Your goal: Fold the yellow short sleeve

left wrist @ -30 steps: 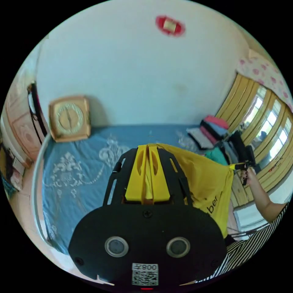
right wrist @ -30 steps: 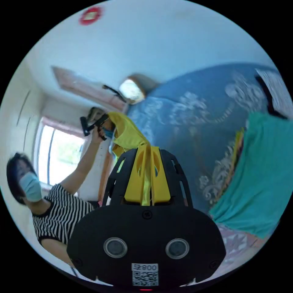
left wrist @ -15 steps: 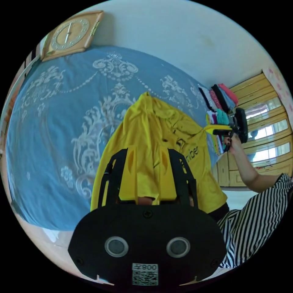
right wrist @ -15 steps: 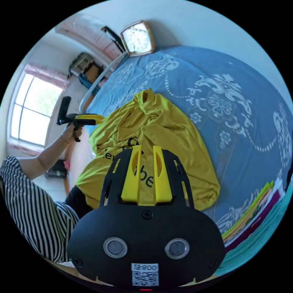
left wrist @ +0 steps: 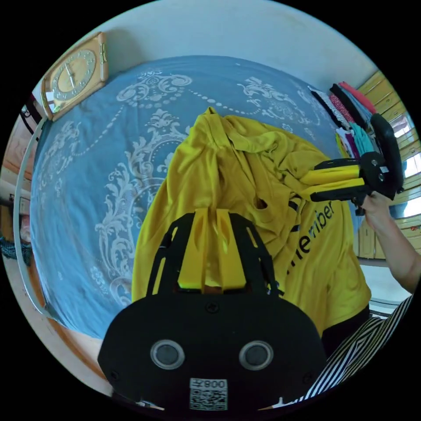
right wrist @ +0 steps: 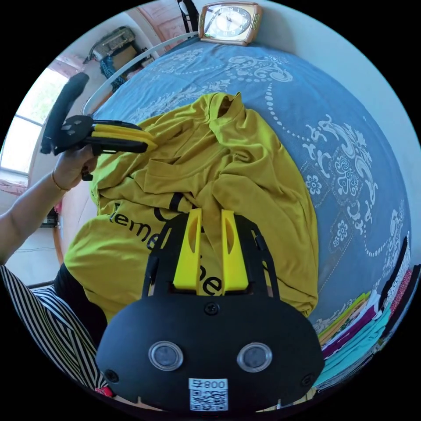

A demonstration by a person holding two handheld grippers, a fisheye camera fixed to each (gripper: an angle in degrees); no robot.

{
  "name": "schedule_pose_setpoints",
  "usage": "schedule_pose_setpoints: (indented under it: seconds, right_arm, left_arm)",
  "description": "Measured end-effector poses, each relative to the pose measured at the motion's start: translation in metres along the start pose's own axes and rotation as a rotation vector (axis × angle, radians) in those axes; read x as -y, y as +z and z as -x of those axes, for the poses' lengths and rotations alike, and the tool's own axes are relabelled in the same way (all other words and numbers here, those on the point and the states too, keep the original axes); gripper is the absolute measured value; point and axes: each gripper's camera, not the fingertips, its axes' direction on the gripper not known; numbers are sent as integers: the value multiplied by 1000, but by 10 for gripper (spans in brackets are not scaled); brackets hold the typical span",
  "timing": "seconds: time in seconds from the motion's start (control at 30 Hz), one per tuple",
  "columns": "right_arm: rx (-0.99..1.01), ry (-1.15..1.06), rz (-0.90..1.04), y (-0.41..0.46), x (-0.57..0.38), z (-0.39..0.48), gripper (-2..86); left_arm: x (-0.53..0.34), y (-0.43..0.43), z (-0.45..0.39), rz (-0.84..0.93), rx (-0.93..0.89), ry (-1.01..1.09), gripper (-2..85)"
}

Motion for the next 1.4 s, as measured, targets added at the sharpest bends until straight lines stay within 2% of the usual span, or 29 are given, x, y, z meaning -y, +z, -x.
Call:
schedule_pose_setpoints:
  seconds: [0.1, 0.33, 0.63, 0.77, 1.0, 1.17, 1.4]
  right_arm:
    - [-3, 20, -9, -8, -10, 1, 37]
    - [9, 73, -83, -70, -58, -9, 21]
    - [6, 219, -381, -242, -185, -31, 16]
    - [8, 262, -540, -325, -266, -22, 15]
    - [-27, 308, -799, -448, -407, 4, 15]
    - [-93, 317, -907, -508, -473, 24, 14]
    - [-61, 307, -1087, -565, -548, 40, 11]
  left_arm:
    - [-15, -25, 12, -61, -6, -38, 20]
    - [-61, -116, 51, -229, -46, -152, 11]
    - [-129, -246, 45, -380, -16, -138, 8]
    - [-166, -298, 35, -438, 15, -142, 6]
    - [-264, -406, 33, -638, 15, -230, 6]
    - [-318, -466, 39, -751, -13, -278, 6]
    - [-378, -536, 44, -920, -52, -300, 5]
